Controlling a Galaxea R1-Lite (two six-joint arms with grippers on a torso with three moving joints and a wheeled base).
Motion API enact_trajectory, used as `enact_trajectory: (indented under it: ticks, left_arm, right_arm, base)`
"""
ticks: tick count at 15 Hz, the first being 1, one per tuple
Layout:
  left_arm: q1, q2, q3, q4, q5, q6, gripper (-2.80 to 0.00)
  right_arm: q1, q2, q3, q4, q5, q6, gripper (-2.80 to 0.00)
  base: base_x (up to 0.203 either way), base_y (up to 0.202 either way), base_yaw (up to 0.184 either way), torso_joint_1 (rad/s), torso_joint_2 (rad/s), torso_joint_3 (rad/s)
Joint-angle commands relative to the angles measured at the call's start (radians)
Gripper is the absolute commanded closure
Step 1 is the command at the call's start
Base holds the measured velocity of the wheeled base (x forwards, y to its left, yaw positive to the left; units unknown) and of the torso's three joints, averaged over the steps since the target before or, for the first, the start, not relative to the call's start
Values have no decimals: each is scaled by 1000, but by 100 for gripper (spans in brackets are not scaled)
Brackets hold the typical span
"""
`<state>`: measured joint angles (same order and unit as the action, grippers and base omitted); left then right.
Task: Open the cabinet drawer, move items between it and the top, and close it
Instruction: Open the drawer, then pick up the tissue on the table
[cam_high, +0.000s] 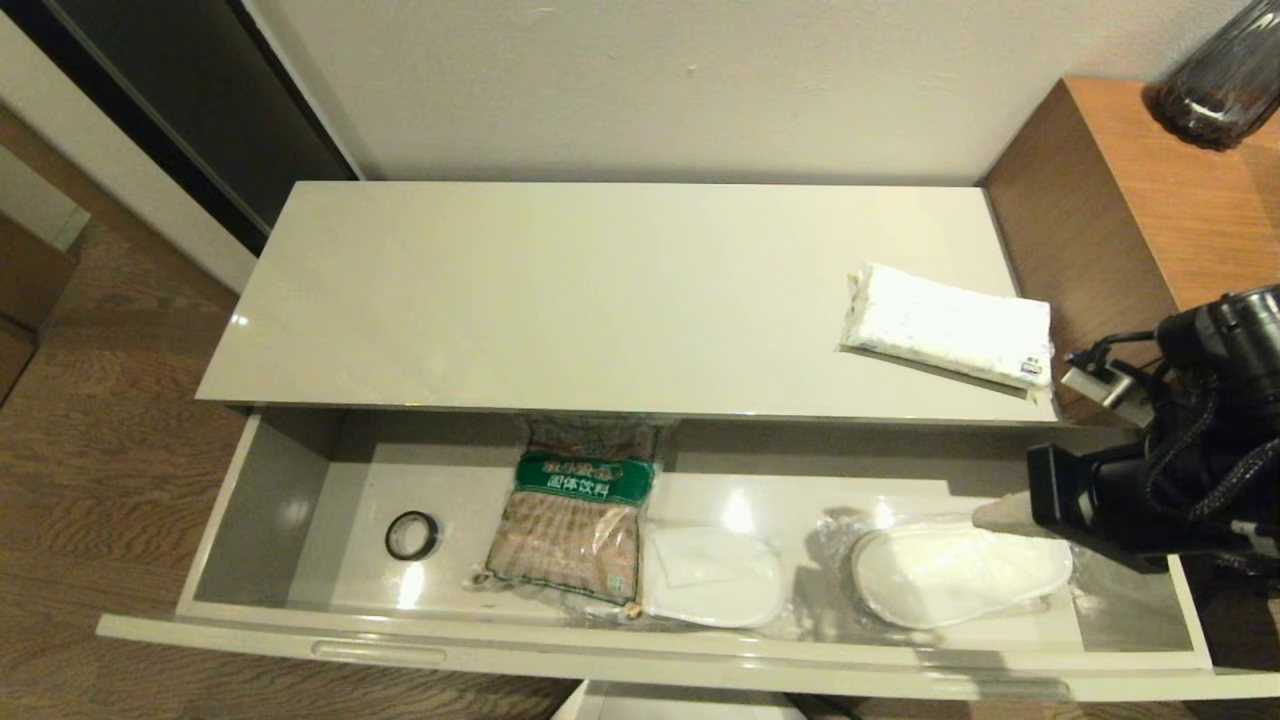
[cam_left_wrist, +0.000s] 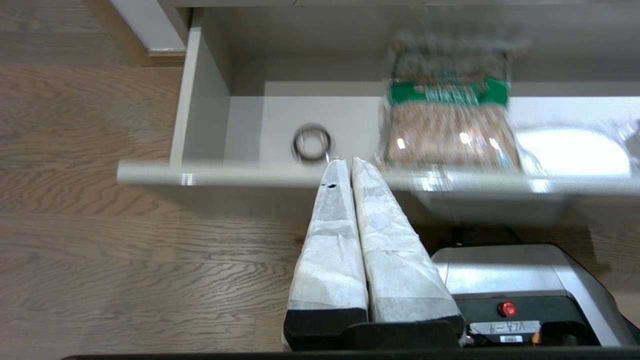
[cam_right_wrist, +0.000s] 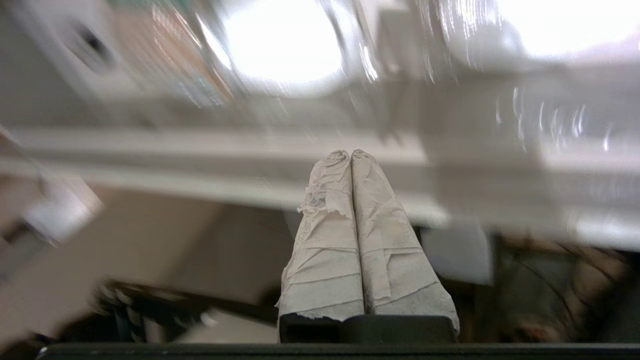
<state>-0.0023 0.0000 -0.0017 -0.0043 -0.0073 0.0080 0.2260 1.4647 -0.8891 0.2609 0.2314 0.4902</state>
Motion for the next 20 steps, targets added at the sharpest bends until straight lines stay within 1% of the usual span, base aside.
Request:
enact_trajectory:
  ticks: [1,2,4,5,6,8,9,10,12,14,15,17,20]
  left_arm:
    - [-1,0,0,0,0,0,0]
    - [-1,0,0,0,0,0,0]
    - [-1,2,0,0,0,0,0]
    - [-1,0,0,0,0,0,0]
    - [-1,0,0,0,0,-2,0]
    - [-1,0,0,0,0,0,0]
    - [-1,1,0,0,0,0,0]
    - [-1,0,0,0,0,0,0]
    - [-1,1,0,0,0,0,0]
    - [-1,0,1,0,0,0,0]
    - [-1,0,2,0,0,0,0]
    - [-1,0,0,0,0,0,0]
    - [-1,1,0,0,0,0,0]
  right_arm:
    - [-6,15,-91,-4,-41,72,0]
    - [-6,43,-108,-8,-95,89,0]
    - [-5,81,-154,-8,-209,51,0]
    - [-5,84,-165,-4,-231,38,0]
    - [-5,85,-203,-2,-287,27,0]
    - [-3,92,-289,-15,-448,-31,0]
    - [5,103,-311,-49,-505,-67,0]
    - [18,119,-312,-94,-540,-96,0]
    - [52,162,-273,-180,-649,-156,0]
    - [75,211,-213,-332,-741,-221,0]
    - [82,229,-164,-421,-756,-261,0]
    - [89,279,-73,-627,-784,-373,0]
    - [97,395,-42,-880,-897,-471,0]
  base:
    - [0,0,0,0,0,0]
    - [0,0,0,0,0,0]
    - [0,0,0,0,0,0]
    - [0,0,0,0,0,0]
    - [0,0,0,0,0,0]
    - [0,0,0,0,0,0]
    - [0,0,0,0,0,0]
    - [0,0,0,0,0,0]
    - [0,0,0,0,0,0]
    - [0,0,0,0,0,0]
    - [0,0,0,0,0,0]
    - [0,0,0,0,0,0]
    - [0,0,0,0,0,0]
